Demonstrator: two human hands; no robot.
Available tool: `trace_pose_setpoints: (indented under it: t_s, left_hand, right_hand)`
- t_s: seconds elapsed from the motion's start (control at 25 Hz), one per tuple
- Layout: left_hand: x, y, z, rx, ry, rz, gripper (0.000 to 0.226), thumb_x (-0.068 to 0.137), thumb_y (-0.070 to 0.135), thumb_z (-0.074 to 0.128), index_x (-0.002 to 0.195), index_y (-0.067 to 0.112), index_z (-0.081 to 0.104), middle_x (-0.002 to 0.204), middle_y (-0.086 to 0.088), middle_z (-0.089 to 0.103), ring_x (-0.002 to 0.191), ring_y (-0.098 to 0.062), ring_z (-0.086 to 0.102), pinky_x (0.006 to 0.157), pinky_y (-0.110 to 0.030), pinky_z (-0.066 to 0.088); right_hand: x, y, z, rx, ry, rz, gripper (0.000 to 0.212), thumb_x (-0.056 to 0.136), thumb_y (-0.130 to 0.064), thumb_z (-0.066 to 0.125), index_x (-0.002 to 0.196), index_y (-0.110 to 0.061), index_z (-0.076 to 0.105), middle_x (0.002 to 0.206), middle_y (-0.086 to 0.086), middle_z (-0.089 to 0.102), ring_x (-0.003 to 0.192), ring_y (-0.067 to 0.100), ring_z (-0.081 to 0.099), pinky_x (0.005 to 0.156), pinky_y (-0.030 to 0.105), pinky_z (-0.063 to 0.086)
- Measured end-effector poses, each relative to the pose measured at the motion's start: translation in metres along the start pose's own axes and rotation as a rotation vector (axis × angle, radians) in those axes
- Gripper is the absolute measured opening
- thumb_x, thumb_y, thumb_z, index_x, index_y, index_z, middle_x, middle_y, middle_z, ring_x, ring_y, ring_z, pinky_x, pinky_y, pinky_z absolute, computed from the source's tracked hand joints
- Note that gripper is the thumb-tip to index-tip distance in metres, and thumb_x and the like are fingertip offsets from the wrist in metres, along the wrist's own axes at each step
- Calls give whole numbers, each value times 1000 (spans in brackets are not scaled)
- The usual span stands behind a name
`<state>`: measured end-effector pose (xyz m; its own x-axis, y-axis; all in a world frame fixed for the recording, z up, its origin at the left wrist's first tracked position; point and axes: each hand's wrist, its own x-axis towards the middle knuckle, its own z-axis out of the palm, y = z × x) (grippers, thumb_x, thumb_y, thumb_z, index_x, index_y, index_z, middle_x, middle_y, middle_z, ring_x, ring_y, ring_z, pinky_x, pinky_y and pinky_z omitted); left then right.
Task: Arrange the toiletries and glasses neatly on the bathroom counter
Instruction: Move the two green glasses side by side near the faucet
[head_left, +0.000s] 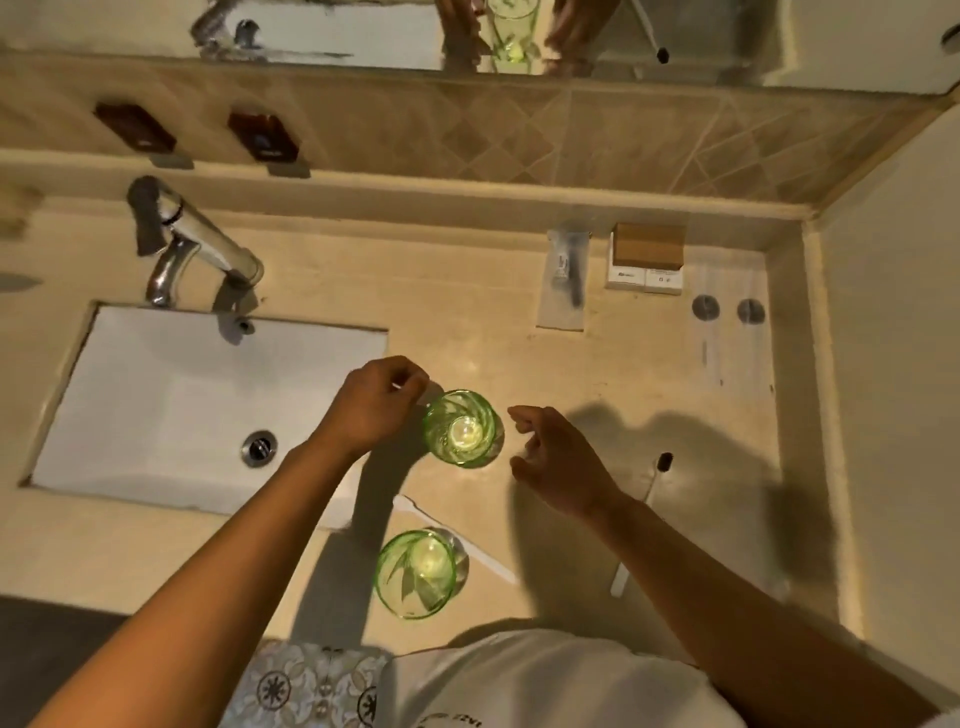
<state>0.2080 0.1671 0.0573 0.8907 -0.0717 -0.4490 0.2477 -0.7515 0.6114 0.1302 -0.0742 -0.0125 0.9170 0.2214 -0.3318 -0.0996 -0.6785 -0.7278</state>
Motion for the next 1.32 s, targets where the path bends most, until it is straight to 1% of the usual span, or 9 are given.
trace_pose_setpoints:
  t_s: [0.08, 0.24, 0.44, 0.56, 0.76, 0.88, 1.04, 1.16, 1.32]
  left_hand:
    - [-20, -19, 3, -242, -35, -134, 21, 100, 14, 51, 104, 15, 71, 103, -7, 74, 90, -23, 69, 88, -45, 55]
    - [-45, -28, 14, -598, -141, -201, 44, 95, -19, 38, 129, 2, 56, 119, -20, 59, 93, -28, 62, 80, -40, 47]
    - [-51, -30, 23, -553, -120, -144, 47, 89, -20, 48, 128, 5, 58, 121, -21, 66, 104, -30, 67, 93, -43, 55]
    - [-47, -32, 25, -528, -84, -132, 42, 87, -19, 50, 118, 5, 64, 113, -14, 69, 105, -25, 68, 92, -45, 59]
    - [-24, -21, 22, -623, -54, -174, 48, 84, -24, 48, 112, 13, 62, 113, -9, 68, 111, -33, 66, 93, -57, 56]
    - [1, -6, 17, -654, -1, -133, 52, 84, -23, 45, 115, 15, 62, 112, -3, 69, 111, -25, 67, 99, -48, 55]
    - [45, 21, 11, -674, 57, -80, 59, 82, -21, 46, 117, 23, 63, 116, 4, 69, 118, -19, 64, 103, -38, 52]
    - [80, 41, 11, -760, 98, -78, 61, 83, -17, 48, 113, 33, 67, 113, 14, 71, 114, -15, 67, 103, -47, 53]
    - [119, 59, 12, -808, 107, -64, 54, 88, -11, 53, 124, 25, 67, 120, 11, 71, 116, -12, 66, 104, -50, 52]
  right_hand:
    - [2, -9, 10, -5, -33, -3, 71, 80, -20, 76, 145, -18, 46, 128, 4, 58, 90, 14, 62, 76, 18, 44]
    - [6, -28, 23, 62, 59, -82, 64, 74, -23, 75, 134, -13, 55, 119, 7, 65, 95, 23, 67, 76, 30, 57]
    - [14, -36, 23, 194, 21, 63, 64, 67, -29, 70, 128, -35, 57, 121, -6, 64, 107, 15, 61, 92, 43, 55]
    - [14, -30, 24, 221, 41, -22, 60, 73, -35, 75, 130, -34, 56, 119, -5, 67, 107, 11, 64, 89, 45, 56]
    - [34, -37, 18, 346, 143, -13, 60, 72, -51, 72, 127, -32, 59, 120, -2, 69, 111, 16, 65, 94, 45, 54]
    - [62, -39, 9, 373, 183, 29, 53, 68, -45, 74, 119, -49, 58, 118, -2, 69, 107, 19, 67, 92, 50, 55]
    - [111, -36, -15, 436, 242, 47, 52, 67, -37, 77, 116, -45, 60, 115, 1, 71, 102, 21, 70, 88, 52, 58]
    - [144, -35, -33, 493, 286, 59, 53, 68, -31, 80, 114, -48, 60, 117, 5, 70, 104, 22, 70, 91, 53, 57]
    - [183, -22, -50, 511, 318, 72, 53, 69, -26, 82, 117, -40, 64, 115, 7, 70, 105, 28, 70, 90, 58, 56]
